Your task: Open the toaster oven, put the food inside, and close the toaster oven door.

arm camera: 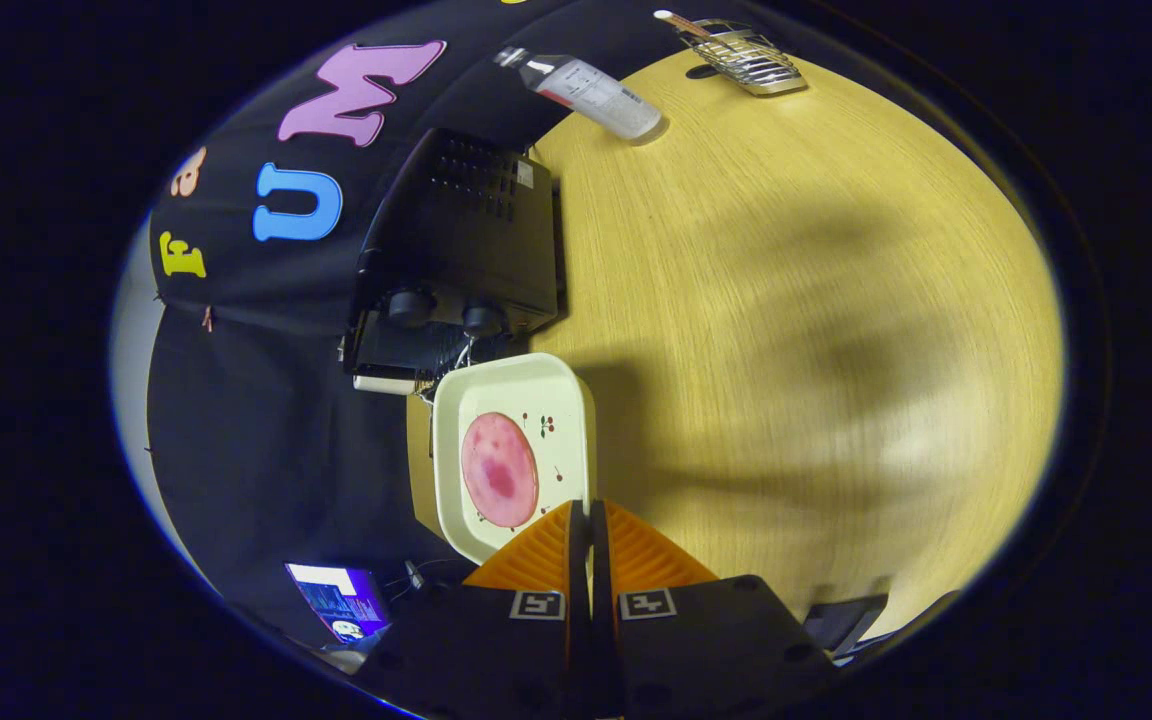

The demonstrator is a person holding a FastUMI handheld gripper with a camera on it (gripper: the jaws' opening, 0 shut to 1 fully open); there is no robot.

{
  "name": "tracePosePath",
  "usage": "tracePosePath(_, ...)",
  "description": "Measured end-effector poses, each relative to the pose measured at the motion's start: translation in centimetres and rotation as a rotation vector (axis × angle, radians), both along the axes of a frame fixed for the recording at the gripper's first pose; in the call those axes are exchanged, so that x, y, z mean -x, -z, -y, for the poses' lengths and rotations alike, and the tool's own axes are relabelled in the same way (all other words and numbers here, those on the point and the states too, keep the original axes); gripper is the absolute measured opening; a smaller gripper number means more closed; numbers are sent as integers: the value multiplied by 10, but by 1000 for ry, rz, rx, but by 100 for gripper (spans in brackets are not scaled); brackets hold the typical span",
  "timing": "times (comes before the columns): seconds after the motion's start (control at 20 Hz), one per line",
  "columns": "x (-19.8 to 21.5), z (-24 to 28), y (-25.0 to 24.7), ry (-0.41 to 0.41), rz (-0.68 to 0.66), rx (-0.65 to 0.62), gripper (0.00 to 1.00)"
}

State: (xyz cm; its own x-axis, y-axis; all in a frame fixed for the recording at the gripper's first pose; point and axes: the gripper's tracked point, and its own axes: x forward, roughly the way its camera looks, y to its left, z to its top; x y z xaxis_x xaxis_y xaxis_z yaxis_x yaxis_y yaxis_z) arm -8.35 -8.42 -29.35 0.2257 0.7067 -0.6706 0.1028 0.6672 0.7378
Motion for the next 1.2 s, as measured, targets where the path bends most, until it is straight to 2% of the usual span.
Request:
tracePosePath(0.45,16,-69,-32,-32,16,-1,5)
tracePosePath(0.6,19,-91,-35,-9,9,-7,5)
tracePosePath(0.8,14,-115,-37,60,-1,-6,5)
tracePosePath(1.2,-26,-154,-18,271,5,71,5)
